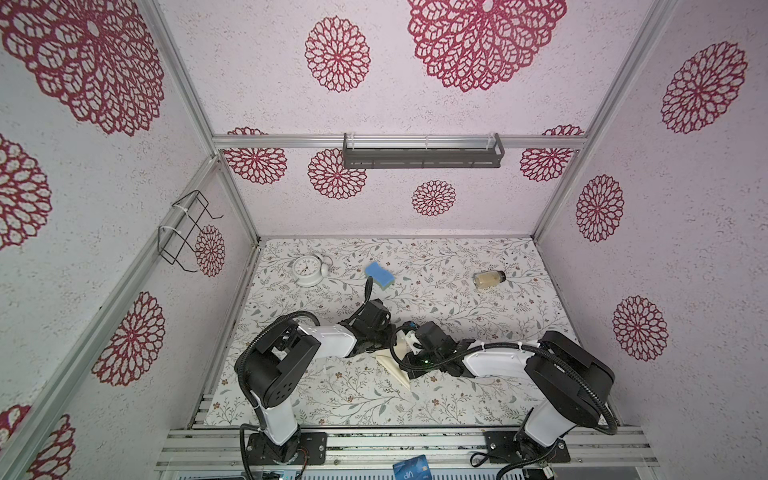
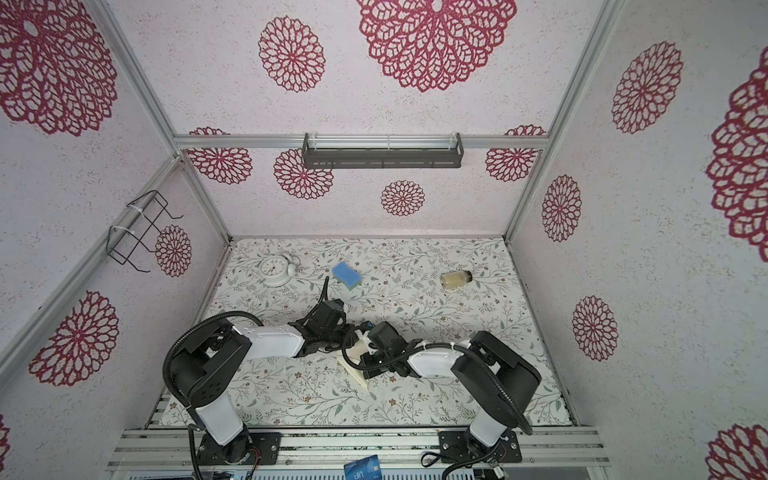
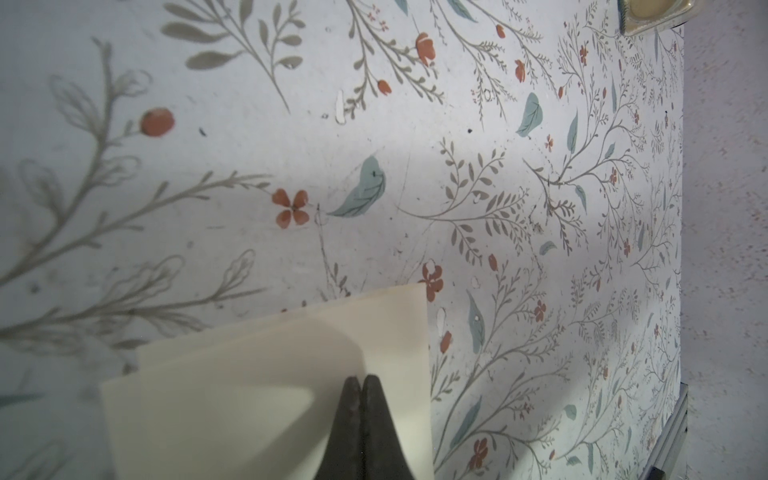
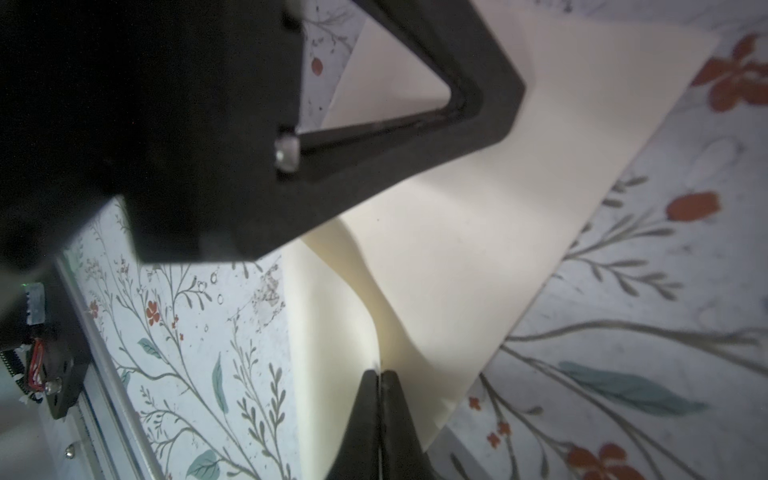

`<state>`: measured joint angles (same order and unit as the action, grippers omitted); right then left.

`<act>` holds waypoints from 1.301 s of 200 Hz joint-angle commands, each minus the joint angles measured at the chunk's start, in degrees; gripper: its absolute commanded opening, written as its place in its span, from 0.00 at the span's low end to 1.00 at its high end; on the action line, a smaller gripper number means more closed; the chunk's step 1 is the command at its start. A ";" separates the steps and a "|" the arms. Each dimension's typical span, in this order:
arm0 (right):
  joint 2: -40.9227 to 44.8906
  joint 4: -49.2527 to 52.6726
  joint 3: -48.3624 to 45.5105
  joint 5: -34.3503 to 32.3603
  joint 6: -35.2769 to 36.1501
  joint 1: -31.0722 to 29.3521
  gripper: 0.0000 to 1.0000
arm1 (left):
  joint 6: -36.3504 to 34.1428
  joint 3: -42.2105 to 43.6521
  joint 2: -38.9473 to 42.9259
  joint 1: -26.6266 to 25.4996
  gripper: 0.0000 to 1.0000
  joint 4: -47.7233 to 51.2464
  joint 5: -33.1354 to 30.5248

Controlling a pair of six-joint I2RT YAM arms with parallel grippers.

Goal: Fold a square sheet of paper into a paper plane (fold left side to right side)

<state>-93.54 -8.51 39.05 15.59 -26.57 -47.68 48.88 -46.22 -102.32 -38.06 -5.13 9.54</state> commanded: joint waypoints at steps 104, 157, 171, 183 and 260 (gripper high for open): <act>-0.81 -0.14 -4.06 -1.29 -1.48 1.32 0.03 | -0.03 2.43 10.63 0.07 0.00 2.74 -1.28; -1.10 -0.38 -5.03 -1.19 -1.14 1.63 0.03 | 1.77 9.95 19.72 -3.99 0.00 0.53 -1.73; -1.36 -0.36 -5.03 -1.03 -0.96 1.75 0.03 | 2.32 11.91 20.99 -5.01 0.00 0.36 -2.27; -1.57 -0.36 -5.03 -0.92 -0.86 1.88 0.03 | 3.03 13.74 21.72 -5.67 0.00 -0.40 -2.60; -2.35 -1.03 -5.45 -0.48 -0.73 2.29 0.03 | 5.61 18.07 19.46 -9.90 0.00 -5.05 -4.97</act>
<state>-93.60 -14.92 35.66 18.22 -27.46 -46.26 53.21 -28.47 -81.67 -46.94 -6.55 6.42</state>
